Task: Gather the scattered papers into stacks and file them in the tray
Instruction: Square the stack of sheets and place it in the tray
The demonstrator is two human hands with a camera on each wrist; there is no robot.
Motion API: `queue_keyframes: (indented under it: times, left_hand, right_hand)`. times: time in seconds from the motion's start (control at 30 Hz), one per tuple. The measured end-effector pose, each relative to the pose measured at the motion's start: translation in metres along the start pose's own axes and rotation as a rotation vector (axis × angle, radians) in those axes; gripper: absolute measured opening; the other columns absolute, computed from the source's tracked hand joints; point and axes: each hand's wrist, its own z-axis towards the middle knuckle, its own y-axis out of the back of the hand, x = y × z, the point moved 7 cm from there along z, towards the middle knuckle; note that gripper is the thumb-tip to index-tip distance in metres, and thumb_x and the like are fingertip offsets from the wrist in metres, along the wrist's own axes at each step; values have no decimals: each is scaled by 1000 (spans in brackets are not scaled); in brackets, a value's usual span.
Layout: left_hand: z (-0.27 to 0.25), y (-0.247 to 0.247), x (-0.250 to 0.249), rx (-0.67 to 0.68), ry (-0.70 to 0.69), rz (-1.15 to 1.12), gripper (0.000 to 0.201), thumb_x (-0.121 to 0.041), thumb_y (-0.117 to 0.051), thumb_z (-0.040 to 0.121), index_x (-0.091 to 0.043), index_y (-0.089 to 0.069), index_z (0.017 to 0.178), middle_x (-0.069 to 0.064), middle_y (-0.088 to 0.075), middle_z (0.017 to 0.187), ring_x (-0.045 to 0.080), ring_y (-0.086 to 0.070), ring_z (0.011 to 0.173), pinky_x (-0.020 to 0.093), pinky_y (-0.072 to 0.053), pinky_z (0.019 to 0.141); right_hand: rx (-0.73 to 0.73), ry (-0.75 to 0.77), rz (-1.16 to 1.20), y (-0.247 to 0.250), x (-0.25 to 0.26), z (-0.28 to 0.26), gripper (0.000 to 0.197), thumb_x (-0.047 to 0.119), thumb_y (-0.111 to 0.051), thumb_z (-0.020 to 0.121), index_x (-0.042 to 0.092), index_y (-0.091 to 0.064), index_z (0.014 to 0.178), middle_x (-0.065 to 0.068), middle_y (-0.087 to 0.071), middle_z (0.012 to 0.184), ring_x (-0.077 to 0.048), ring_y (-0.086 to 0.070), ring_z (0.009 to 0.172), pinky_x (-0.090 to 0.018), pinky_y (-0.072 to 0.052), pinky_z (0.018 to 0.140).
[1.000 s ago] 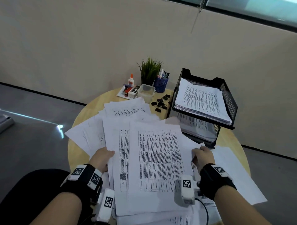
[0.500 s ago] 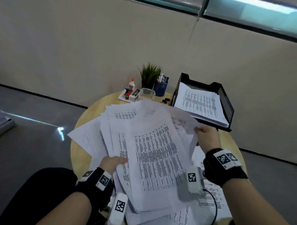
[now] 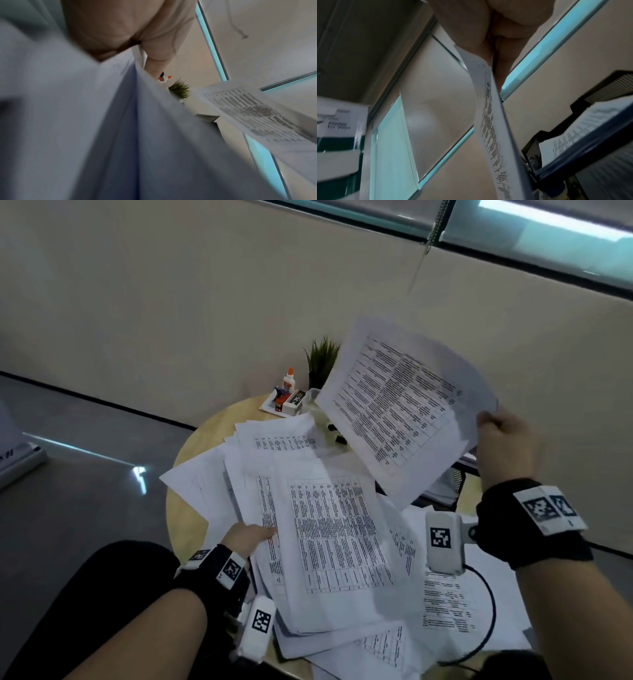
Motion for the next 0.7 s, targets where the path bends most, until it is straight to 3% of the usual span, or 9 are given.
queue_keyframes:
  times: [0.1,0.17,0.23,0.27,0.33,0.43,0.53,0.6,0.7]
  left_hand:
    - [-20,-1,-12,8,-12,-62,74,-36,-81,66,9,-57,119,20,-57,126,34,-55,116,39,-40,103]
    - [-27,0,-14,-19,0,-58,54,-26,-67,86,9,-52,125,21,-53,131,32,-49,123,33,-36,101]
    - [-28,-1,-14,-31,9,-56,50,-28,-58,93,5,-50,129,19,-51,134,31,-47,124,29,-36,94]
    - [-28,0,-14,-43,10,-63,50,-31,-56,94,3,-49,131,17,-50,136,30,-48,124,28,-36,92]
    - [-26,1,-15,-60,0,-52,51,-32,-54,94,2,-49,132,17,-49,137,30,-47,124,29,-36,93]
    - [-25,-1,-13,-31,-2,-39,48,-25,-57,93,6,-50,129,18,-50,135,30,-47,125,27,-34,92]
    - [-24,-3,-13,-22,-11,-71,48,-19,-63,90,7,-51,128,19,-49,137,29,-45,127,25,-31,90]
    - [-23,-3,-13,-31,2,-77,55,-22,-66,88,8,-47,131,20,-47,138,31,-44,126,28,-32,89]
    - [-18,-3,-11,-16,-4,-39,59,-29,-70,84,6,-51,128,17,-53,127,31,-49,119,31,-37,91]
  right_hand:
    - [9,-128,18,-8,-25,-16,22,21,-50,78,11,-67,67,-3,-53,55,-20,-45,62,-41,-45,60]
    - [26,-222,-3,-17,-48,-32,23,21,-50,73,23,-65,56,7,-47,40,-21,-46,56,-41,-46,62]
    - [72,-311,-40,-28,-71,-52,24,16,-54,80,20,-64,59,8,-46,34,-22,-44,51,-39,-46,64]
    - [89,-342,-44,-32,-81,-63,23,16,-54,81,14,-61,60,8,-46,35,-21,-43,51,-41,-47,64]
    - [142,-399,-50,-38,-100,-83,26,26,-52,74,1,-55,67,-3,-52,55,-21,-47,61,-46,-52,65]
    - [234,-488,-66,-43,-114,-103,23,12,-57,79,15,-49,101,-10,-58,93,-32,-60,85,-49,-57,75]
    - [265,-541,-58,-39,-122,-107,39,5,-57,85,20,-44,118,-11,-54,103,-35,-59,89,-46,-58,66]
    - [297,-526,-124,-35,-124,-103,29,7,-56,87,11,-53,115,-15,-58,104,-36,-61,88,-42,-59,61]
    - [424,-569,-249,-38,-128,-103,4,5,-60,85,4,-57,82,-21,-60,89,-36,-64,78,-50,-59,66]
